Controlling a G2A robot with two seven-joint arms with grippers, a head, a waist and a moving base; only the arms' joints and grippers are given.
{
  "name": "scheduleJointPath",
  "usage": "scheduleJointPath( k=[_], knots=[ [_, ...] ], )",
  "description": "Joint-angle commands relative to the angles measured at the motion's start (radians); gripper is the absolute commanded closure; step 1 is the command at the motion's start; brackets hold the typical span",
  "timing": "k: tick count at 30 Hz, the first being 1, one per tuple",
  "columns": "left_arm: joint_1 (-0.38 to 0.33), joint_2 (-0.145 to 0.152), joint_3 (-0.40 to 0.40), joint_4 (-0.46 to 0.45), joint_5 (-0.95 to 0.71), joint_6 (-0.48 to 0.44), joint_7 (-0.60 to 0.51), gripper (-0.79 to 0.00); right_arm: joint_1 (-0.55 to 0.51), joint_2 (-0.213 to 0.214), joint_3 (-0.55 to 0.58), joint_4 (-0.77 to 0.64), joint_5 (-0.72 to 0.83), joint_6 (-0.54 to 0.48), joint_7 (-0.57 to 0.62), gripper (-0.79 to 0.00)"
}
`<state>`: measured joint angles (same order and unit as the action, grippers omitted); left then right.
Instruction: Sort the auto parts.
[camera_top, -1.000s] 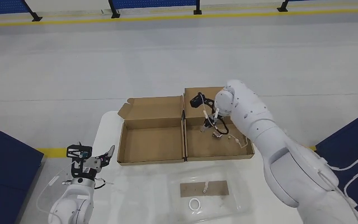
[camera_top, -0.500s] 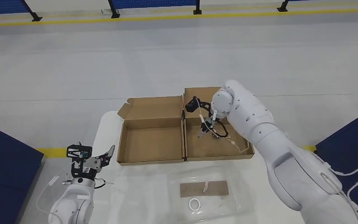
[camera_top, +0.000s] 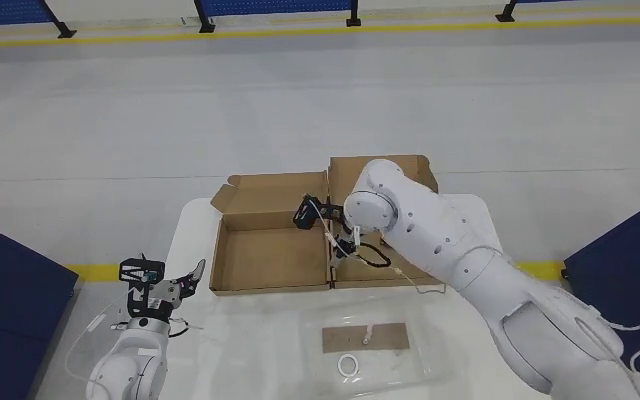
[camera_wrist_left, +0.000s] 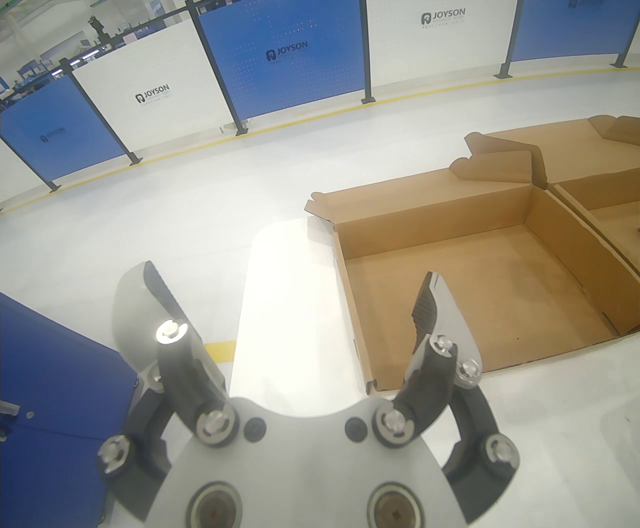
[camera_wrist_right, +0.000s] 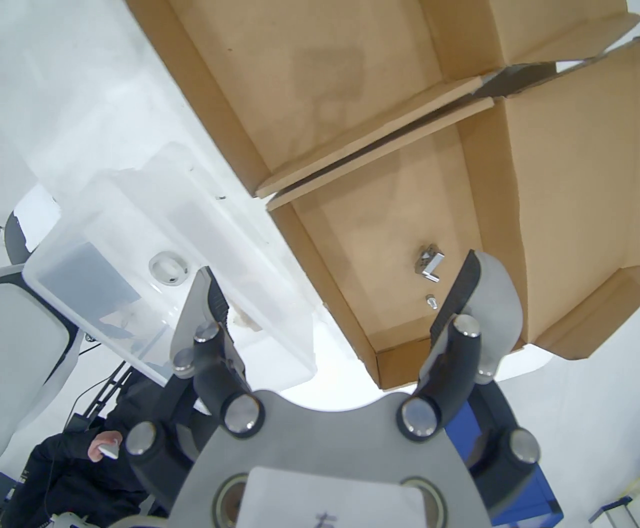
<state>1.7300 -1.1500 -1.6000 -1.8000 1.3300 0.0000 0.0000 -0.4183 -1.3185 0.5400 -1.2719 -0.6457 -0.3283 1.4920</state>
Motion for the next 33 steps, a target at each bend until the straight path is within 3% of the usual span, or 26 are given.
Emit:
scheduleJointPath(
  k=[1,9,17,27,33],
  knots=[
    [0.0,0.0,0.0,0.0,0.0,0.0,0.0,-0.785,-0.026,0.039,0.003,-0.13,0.015,0.04,0.04,-0.785],
    [0.0,0.0,0.0,0.0,0.0,0.0,0.0,-0.785,-0.144,0.205,0.036,-0.418,0.025,0.056,0.044,-0.785],
    [0.0,0.0,0.0,0.0,0.0,0.0,0.0,-0.785,-0.195,0.321,0.007,-0.592,0.055,0.118,0.044,-0.785],
    [0.0,0.0,0.0,0.0,0.0,0.0,0.0,-0.785,-0.195,0.321,0.007,-0.592,0.055,0.118,0.044,-0.785],
    [0.0,0.0,0.0,0.0,0.0,0.0,0.0,-0.785,-0.209,0.32,-0.062,-0.628,0.062,0.044,0.044,-0.785]
  ],
)
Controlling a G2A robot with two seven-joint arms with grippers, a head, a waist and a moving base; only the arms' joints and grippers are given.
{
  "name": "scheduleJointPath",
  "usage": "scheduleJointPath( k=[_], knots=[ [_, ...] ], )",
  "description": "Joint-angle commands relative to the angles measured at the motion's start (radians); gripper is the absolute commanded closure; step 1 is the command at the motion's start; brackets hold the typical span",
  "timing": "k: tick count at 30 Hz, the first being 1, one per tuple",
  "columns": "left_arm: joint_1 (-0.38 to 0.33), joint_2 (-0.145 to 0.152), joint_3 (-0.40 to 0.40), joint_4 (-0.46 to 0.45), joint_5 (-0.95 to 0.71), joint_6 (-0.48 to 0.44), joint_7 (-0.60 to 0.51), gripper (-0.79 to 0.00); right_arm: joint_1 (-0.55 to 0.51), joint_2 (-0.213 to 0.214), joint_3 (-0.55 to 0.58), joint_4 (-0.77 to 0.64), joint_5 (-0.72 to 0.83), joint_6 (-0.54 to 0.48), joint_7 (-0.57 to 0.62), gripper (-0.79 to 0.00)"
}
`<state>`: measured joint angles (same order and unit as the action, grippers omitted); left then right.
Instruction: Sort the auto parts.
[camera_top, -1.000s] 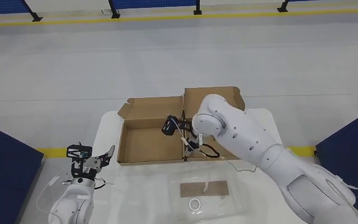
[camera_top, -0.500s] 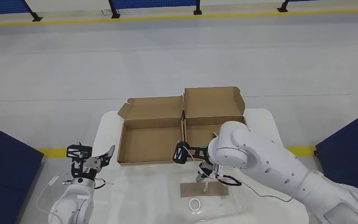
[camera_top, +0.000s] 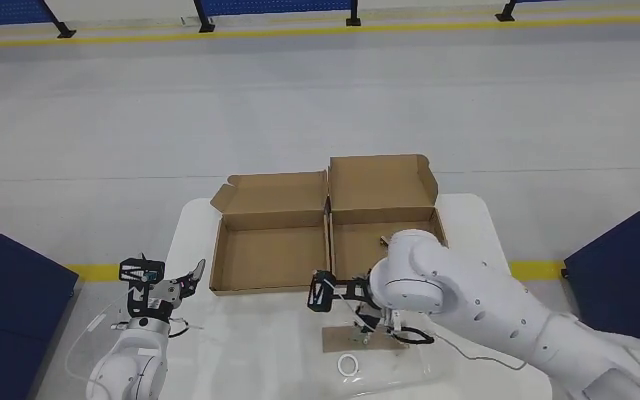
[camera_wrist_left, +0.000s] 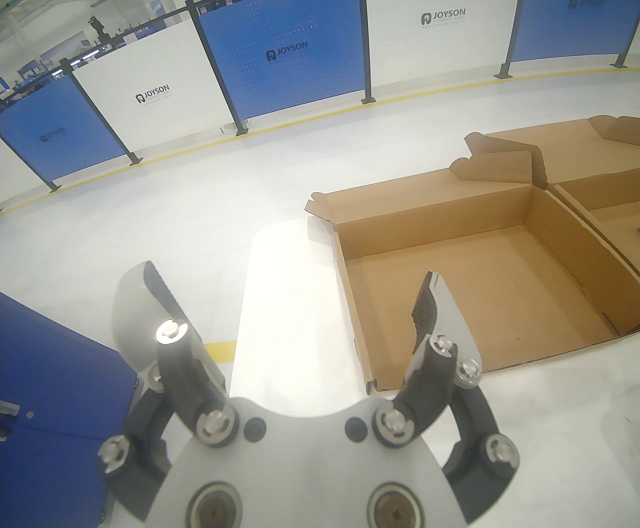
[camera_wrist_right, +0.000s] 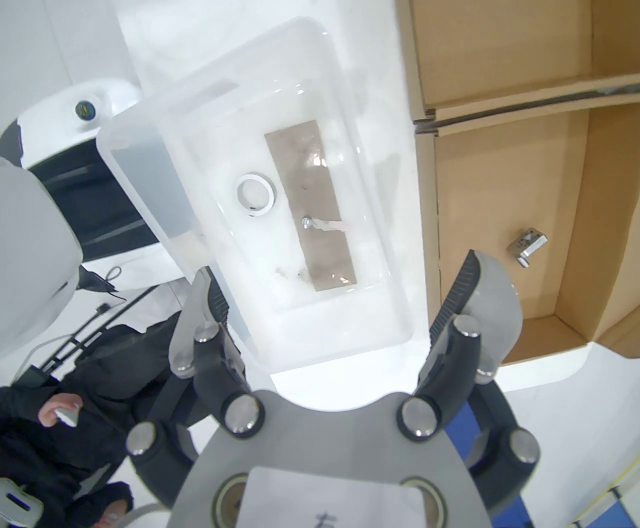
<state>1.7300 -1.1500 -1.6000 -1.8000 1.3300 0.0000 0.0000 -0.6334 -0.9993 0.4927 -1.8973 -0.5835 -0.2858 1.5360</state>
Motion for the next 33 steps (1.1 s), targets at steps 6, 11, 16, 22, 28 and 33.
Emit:
scheduleJointPath(
  k=[6,11,16,22,28,33],
  knots=[
    [0.0,0.0,0.0,0.0,0.0,0.0,0.0,-0.785,0.062,0.019,-0.139,-0.001,0.025,0.002,0.0,-0.785],
    [0.0,0.0,0.0,0.0,0.0,0.0,0.0,-0.785,0.092,0.03,-0.197,0.01,0.039,0.002,0.0,-0.785],
    [0.0,0.0,0.0,0.0,0.0,0.0,0.0,-0.785,0.092,0.03,-0.197,0.01,0.039,0.002,0.0,-0.785],
    [0.0,0.0,0.0,0.0,0.0,0.0,0.0,-0.785,0.066,0.025,-0.231,0.017,0.009,-0.031,-0.032,-0.785],
    [0.0,0.0,0.0,0.0,0.0,0.0,0.0,-0.785,0.083,0.014,-0.283,0.041,0.017,-0.043,-0.045,-0.785],
    [0.0,0.0,0.0,0.0,0.0,0.0,0.0,-0.785,0.083,0.014,-0.283,0.041,0.017,-0.043,-0.045,-0.785]
  ],
)
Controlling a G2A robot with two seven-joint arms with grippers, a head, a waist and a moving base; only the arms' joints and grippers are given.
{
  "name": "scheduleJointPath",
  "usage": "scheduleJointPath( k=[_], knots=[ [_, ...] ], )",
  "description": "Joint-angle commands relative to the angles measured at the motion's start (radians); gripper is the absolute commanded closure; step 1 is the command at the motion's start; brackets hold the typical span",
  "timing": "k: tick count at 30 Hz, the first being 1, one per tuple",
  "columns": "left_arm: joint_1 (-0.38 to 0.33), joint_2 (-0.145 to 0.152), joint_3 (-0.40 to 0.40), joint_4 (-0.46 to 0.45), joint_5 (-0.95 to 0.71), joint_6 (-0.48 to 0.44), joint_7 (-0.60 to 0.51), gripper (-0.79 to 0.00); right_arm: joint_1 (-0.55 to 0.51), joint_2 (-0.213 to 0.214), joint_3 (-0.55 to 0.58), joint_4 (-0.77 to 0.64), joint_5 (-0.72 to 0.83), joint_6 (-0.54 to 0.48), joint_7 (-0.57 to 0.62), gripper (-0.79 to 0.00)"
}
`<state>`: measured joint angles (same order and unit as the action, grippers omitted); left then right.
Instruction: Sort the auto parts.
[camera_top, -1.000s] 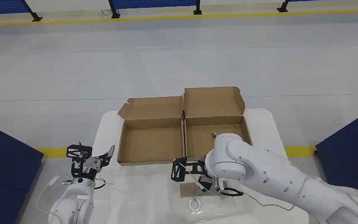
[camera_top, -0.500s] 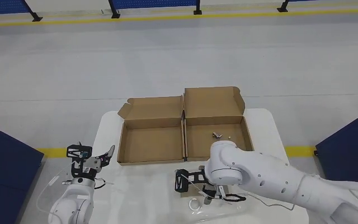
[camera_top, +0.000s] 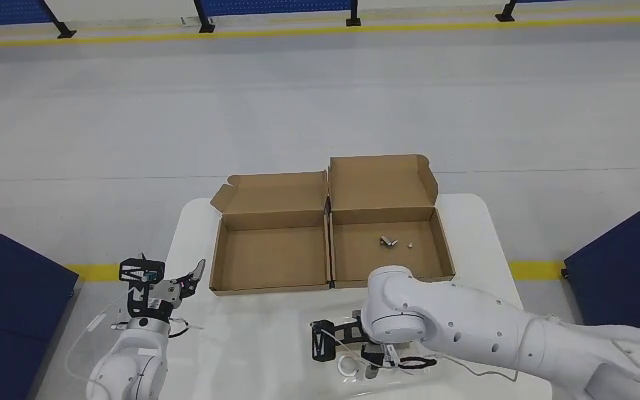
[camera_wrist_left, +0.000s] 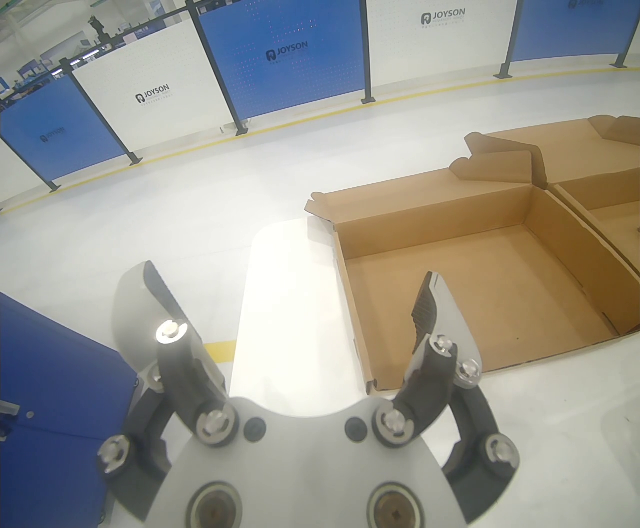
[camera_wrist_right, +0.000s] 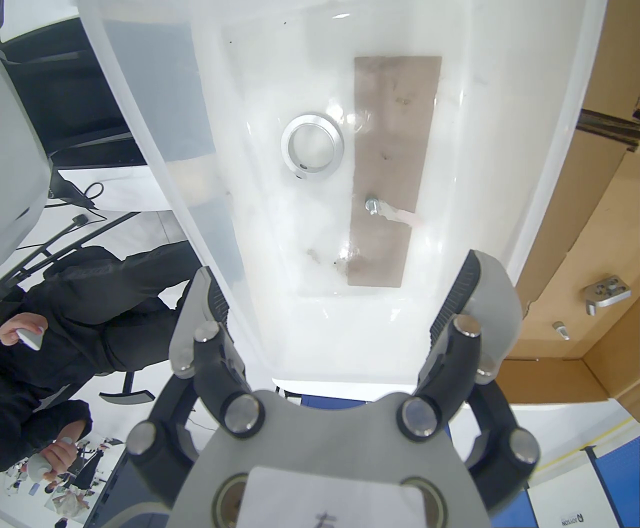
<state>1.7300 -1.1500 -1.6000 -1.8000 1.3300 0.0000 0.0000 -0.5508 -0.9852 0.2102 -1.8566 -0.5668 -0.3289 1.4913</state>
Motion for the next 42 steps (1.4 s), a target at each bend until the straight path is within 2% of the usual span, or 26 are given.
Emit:
scheduleJointPath(
  k=[1,10,11,16,18,19,20,22,27,35,40,42],
  knots=[
    [0.0,0.0,0.0,0.0,0.0,0.0,0.0,-0.785,-0.004,0.0,-0.003,0.002,-0.002,-0.001,-0.004,-0.785],
    [0.0,0.0,0.0,0.0,0.0,0.0,0.0,-0.785,-0.033,-0.028,-0.04,0.094,-0.028,-0.038,-0.038,-0.785],
    [0.0,0.0,0.0,0.0,0.0,0.0,0.0,-0.785,-0.037,-0.032,-0.04,0.106,-0.034,-0.036,-0.036,-0.702],
    [0.0,0.0,0.0,0.0,0.0,0.0,0.0,-0.785,-0.049,-0.053,-0.04,0.159,-0.052,-0.026,-0.032,-0.68],
    [0.0,0.0,0.0,0.0,0.0,0.0,0.0,-0.785,-0.055,-0.061,-0.04,0.18,-0.066,-0.017,-0.033,-0.64],
    [0.0,0.0,0.0,0.0,0.0,0.0,0.0,-0.785,-0.059,-0.065,-0.04,0.186,-0.075,-0.012,-0.035,-0.6],
    [0.0,0.0,0.0,0.0,0.0,0.0,0.0,-0.785,-0.062,-0.069,-0.04,0.193,-0.08,-0.011,-0.04,-0.514],
    [0.0,0.0,0.0,0.0,0.0,0.0,0.0,-0.785,-0.066,-0.076,-0.04,0.21,-0.102,-0.004,-0.053,-0.4],
    [0.0,0.0,0.0,0.0,0.0,0.0,0.0,-0.785,-0.084,-0.089,-0.04,0.232,-0.186,0.029,-0.095,-0.348],
    [0.0,0.0,0.0,0.0,0.0,0.0,0.0,-0.785,-0.106,-0.104,-0.027,0.274,-0.206,0.031,-0.121,-0.329],
    [0.0,0.0,0.0,0.0,0.0,0.0,0.0,-0.785,-0.116,-0.11,-0.014,0.29,-0.195,0.011,-0.128,-0.206],
    [0.0,0.0,0.0,0.0,0.0,0.0,0.0,-0.785,-0.119,-0.112,-0.011,0.293,-0.196,0.009,-0.124,-0.194]
  ],
)
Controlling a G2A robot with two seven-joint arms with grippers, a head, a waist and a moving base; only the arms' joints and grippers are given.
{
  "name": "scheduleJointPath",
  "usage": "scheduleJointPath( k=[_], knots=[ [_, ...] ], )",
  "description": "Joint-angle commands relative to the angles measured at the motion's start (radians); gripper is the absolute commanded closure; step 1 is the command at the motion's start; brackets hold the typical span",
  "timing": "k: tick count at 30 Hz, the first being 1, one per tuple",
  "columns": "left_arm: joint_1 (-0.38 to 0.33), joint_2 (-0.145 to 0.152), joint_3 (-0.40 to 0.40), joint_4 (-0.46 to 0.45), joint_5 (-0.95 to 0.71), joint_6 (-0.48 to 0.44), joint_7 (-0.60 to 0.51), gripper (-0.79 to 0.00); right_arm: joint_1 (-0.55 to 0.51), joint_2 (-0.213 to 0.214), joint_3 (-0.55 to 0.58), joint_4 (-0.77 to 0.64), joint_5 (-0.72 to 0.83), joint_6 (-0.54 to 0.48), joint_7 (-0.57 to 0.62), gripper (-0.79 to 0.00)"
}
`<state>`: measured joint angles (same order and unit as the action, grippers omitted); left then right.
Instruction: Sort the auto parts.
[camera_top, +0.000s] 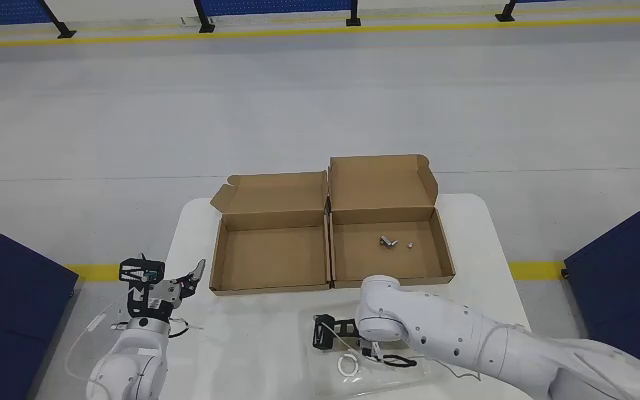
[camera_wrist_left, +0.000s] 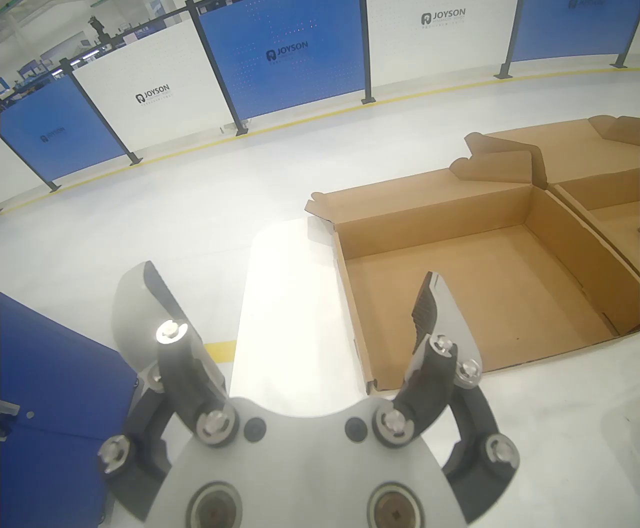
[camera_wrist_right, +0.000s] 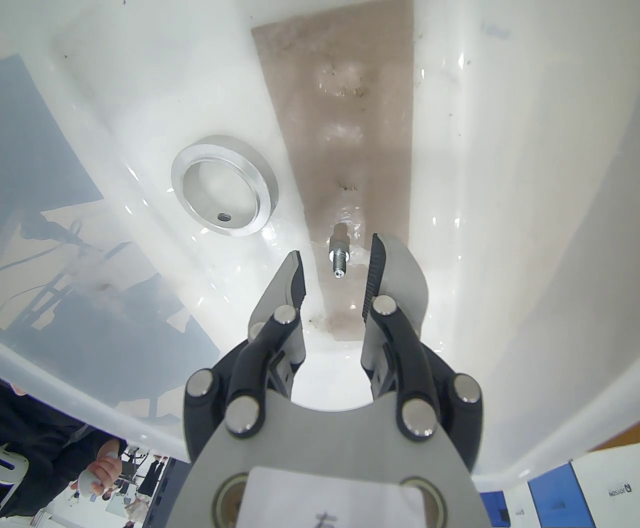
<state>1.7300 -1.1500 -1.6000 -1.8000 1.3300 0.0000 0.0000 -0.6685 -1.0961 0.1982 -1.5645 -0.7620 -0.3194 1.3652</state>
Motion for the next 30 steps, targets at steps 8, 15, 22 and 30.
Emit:
scheduleJointPath(
  k=[8,15,22,30],
  knots=[
    [0.0,0.0,0.0,0.0,0.0,0.0,0.0,-0.785,-0.015,-0.006,0.019,0.011,-0.007,-0.009,0.0,0.0],
    [0.0,0.0,0.0,0.0,0.0,0.0,0.0,-0.785,-0.012,0.002,0.058,-0.06,0.017,0.018,0.073,0.0],
    [0.0,0.0,0.0,0.0,0.0,0.0,0.0,-0.785,-0.003,0.031,0.117,-0.195,0.08,0.035,0.171,0.0],
    [0.0,0.0,0.0,0.0,0.0,0.0,0.0,-0.785,-0.003,0.031,0.117,-0.195,0.08,0.035,0.171,0.0]
  ],
)
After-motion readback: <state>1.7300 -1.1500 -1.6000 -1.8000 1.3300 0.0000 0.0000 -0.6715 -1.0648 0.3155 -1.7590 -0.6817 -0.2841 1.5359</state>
